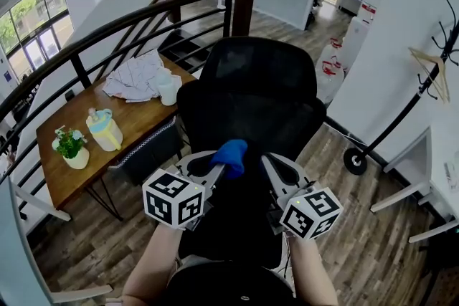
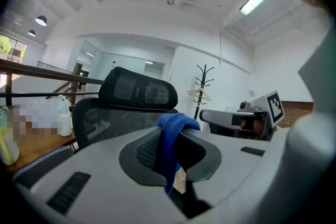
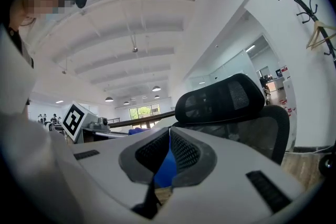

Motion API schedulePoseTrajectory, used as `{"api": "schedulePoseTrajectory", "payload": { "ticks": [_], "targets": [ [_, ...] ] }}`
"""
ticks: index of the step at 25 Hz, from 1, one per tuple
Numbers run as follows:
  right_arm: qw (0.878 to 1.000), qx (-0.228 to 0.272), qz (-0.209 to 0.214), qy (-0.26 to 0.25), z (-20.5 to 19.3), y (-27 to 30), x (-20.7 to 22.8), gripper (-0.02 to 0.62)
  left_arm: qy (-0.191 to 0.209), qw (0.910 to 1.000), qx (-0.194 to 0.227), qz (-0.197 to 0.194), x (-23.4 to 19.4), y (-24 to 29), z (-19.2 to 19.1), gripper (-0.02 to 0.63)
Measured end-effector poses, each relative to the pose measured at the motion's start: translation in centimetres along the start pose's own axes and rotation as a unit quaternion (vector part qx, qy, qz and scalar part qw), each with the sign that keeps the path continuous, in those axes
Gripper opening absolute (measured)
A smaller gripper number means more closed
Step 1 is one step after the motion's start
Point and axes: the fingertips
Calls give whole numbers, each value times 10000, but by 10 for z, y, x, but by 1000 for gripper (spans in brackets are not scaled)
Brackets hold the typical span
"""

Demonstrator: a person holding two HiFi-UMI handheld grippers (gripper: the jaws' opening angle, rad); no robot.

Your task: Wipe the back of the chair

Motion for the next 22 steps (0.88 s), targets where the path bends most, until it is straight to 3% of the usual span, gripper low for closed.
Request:
{"api": "schedulePoseTrajectory", "payload": {
  "ticks": [22],
  "targets": [
    [9995, -185, -234, 105, -16, -14, 19, 29, -297, 9991, -157, -249, 15, 16, -17, 44]
  ]
}}
Point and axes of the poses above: the fingertips, and each gripper's own axes: y forward along the fingers, x to its right, z out of its top, and after that the axes turned 11 degrees about y, right-handed
